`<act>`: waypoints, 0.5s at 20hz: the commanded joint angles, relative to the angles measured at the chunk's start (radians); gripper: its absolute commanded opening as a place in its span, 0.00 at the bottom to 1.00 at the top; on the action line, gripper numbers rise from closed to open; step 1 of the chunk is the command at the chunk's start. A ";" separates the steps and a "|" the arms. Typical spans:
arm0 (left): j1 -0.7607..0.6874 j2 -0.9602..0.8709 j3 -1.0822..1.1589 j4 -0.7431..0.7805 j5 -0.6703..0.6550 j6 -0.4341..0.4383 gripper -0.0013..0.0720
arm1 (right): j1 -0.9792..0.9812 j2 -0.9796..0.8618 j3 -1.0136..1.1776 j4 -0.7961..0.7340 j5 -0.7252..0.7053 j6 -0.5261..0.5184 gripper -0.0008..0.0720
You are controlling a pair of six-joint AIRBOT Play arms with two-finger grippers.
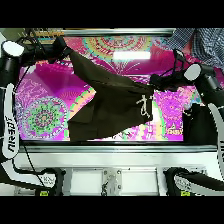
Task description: Fold the clothes and pants, and hang the long-sleeved shirts on hangers.
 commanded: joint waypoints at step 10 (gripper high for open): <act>0.023 0.541 -0.656 0.349 -0.117 -0.002 0.02 | 0.001 0.179 -0.226 -0.130 0.115 -0.163 0.04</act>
